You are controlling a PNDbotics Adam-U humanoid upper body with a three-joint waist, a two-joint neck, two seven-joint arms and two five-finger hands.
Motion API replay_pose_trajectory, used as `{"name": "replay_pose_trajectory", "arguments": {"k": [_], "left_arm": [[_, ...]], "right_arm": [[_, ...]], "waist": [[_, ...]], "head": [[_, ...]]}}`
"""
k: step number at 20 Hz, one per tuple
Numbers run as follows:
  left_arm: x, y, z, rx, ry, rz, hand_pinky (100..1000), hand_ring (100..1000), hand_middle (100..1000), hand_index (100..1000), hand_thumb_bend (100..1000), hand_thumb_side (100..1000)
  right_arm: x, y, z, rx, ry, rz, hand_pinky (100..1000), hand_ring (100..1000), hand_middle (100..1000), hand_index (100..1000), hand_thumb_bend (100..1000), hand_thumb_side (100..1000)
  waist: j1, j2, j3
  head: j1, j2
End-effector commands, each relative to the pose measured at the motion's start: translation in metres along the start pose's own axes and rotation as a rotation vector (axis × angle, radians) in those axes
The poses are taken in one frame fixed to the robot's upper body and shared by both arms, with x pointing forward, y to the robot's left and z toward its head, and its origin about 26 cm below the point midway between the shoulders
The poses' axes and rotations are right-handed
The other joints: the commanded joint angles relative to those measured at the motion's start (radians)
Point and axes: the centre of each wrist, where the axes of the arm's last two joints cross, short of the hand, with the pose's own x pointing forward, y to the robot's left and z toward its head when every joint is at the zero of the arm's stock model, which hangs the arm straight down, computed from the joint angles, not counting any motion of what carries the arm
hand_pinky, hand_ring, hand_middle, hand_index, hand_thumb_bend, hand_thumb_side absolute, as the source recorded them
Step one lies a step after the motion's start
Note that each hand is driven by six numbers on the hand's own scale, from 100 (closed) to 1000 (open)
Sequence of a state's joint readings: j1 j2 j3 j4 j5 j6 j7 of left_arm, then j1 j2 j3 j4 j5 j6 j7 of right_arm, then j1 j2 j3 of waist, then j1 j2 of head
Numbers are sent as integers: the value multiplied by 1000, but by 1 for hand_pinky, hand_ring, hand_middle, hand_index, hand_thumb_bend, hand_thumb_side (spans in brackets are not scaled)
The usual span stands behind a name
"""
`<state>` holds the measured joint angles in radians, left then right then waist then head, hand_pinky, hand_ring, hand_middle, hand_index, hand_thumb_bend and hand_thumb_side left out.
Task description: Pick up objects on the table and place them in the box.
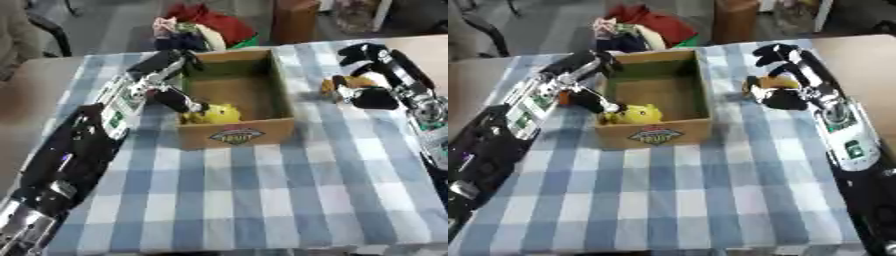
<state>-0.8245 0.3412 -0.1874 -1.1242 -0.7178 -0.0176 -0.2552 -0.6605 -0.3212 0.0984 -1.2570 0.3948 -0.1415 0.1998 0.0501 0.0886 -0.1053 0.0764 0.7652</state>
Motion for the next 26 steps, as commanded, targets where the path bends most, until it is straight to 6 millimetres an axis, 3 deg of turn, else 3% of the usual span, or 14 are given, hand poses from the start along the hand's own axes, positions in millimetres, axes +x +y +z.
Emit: {"name": "replay_pose_trajectory", "arguments": {"k": [1, 7, 22, 26], "left_arm": [[-25, 34, 11, 135, 111, 17, 760, 665, 705, 777, 465, 100], [-60, 23, 17, 174, 335, -24, 754, 684, 738, 797, 476, 100], [-96, -40, 19, 115, 580, -188, 728, 676, 752, 827, 477, 100], [-98, -44, 19, 44, 583, -222, 661, 526, 569, 720, 372, 100]], "right_arm": [[5, -14, -3, -26, -19, 28, 661, 793, 631, 795, 194, 100], [6, -14, -4, -21, -24, 28, 662, 793, 630, 795, 193, 100], [5, -12, -3, -17, -21, 25, 661, 793, 624, 796, 191, 100], [5, -12, -2, -15, -19, 23, 661, 793, 624, 796, 189, 100]], "waist": [[-2, -16, -1], [-1, -15, -9], [0, -13, -30], [2, -14, -31]], "head": [[-1, 5], [1, 5], [3, 5], [2, 5]]}}
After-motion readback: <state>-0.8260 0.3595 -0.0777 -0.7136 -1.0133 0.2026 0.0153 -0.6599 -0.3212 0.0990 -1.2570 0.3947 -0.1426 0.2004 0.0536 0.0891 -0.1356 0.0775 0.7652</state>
